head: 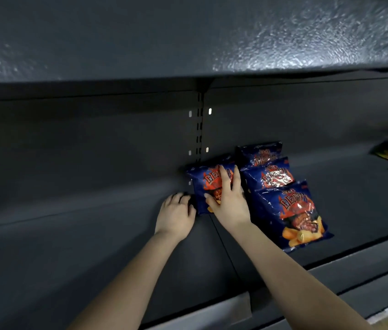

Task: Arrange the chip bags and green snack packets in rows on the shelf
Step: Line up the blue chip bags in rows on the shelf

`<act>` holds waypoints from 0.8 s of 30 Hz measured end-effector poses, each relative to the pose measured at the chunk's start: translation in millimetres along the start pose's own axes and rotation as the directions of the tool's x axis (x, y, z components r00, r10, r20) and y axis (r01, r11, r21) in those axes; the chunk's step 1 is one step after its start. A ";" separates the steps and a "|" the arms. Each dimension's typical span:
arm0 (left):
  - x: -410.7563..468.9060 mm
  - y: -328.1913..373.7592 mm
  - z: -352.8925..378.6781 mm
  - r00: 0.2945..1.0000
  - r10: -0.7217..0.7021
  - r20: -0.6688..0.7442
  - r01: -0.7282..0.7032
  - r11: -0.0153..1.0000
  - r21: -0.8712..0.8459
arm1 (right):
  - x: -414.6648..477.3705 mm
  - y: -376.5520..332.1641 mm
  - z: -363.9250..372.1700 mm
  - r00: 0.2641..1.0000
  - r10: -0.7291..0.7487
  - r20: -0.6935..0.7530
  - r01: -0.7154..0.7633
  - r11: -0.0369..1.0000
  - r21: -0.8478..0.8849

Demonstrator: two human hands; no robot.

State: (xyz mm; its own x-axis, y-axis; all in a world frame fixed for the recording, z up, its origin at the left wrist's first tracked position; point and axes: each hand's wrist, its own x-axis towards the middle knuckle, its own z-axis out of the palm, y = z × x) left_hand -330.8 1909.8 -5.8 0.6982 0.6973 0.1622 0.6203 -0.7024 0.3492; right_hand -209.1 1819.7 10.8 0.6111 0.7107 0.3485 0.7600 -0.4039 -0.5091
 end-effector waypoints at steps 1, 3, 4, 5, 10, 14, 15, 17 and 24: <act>-0.3 -0.7 -0.1 1.000 -0.001 0.006 0.001 1.000 -0.002 | 1.4 -0.7 3.0 1.000 0.014 -0.010 -0.014 1.000 0.001; -1.8 -0.8 -0.3 1.000 0.000 0.012 0.000 1.000 0.006 | 5.2 -1.7 6.7 0.998 0.040 -0.038 -0.040 0.999 0.015; -2.0 -0.5 -0.5 1.000 -0.001 0.010 0.000 1.000 0.007 | 7.9 -1.8 7.6 0.998 0.046 -0.049 -0.045 0.999 0.025; -1.8 -0.9 -0.1 1.000 -0.002 0.007 0.002 1.000 0.005 | 10.8 -1.5 8.3 0.997 0.050 -0.053 -0.049 0.998 0.028; -0.7 -3.3 3.9 1.000 -0.007 -0.013 0.007 1.000 0.001 | 17.6 2.9 19.6 0.997 0.027 -0.066 -0.030 0.999 -0.037; -0.7 -4.7 5.2 1.000 -0.003 -0.024 0.003 1.000 0.000 | 20.6 2.7 23.1 0.998 0.037 -0.043 -0.041 0.996 -0.085; -1.1 -4.8 5.1 1.000 -0.002 -0.023 0.002 1.000 0.001 | 21.1 2.6 22.9 0.999 0.043 -0.032 -0.046 0.994 -0.101; -1.9 -4.6 5.1 1.000 -0.007 -0.024 0.007 1.000 0.005 | 21.5 3.1 23.7 0.999 0.046 -0.023 -0.048 0.991 -0.127; -2.8 -3.6 3.8 1.000 -0.008 -0.009 0.009 1.000 0.015 | 22.2 4.1 21.6 0.998 0.050 -0.028 -0.053 0.988 -0.147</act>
State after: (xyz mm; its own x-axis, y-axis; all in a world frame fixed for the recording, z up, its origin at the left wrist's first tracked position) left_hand -333.7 1909.8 -11.0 0.6897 0.7044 0.1678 0.6316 -0.6985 0.3365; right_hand -197.2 1846.3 -0.6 0.6542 0.6731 0.3448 0.7505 -0.5214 -0.4060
